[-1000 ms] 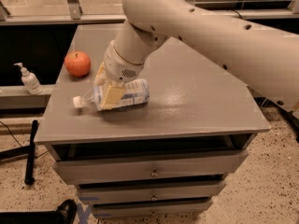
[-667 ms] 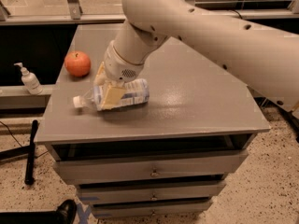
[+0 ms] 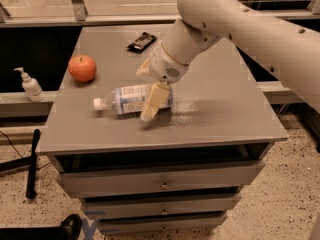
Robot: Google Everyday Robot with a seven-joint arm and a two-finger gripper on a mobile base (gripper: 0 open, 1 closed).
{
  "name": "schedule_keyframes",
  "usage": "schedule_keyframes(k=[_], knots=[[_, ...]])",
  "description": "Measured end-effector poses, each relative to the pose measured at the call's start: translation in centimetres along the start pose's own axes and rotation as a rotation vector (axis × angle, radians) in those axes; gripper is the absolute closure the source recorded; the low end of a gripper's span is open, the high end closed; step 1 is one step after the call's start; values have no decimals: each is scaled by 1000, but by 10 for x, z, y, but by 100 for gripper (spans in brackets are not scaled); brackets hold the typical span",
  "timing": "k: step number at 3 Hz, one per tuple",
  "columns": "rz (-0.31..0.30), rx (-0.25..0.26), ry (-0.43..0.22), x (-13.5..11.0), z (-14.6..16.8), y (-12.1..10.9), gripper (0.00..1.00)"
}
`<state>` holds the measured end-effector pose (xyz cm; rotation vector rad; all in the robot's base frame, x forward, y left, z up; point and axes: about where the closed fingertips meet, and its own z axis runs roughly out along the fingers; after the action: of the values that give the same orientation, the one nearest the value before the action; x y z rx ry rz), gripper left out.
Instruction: Knock blue plastic bottle over
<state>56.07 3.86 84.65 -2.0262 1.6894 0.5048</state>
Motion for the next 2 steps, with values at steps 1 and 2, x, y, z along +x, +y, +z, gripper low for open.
schedule_keyframes(k=[1,2], knots=[[95,19,-26,37,-28,0,0],[191,68,-67,73,-70,8,0]])
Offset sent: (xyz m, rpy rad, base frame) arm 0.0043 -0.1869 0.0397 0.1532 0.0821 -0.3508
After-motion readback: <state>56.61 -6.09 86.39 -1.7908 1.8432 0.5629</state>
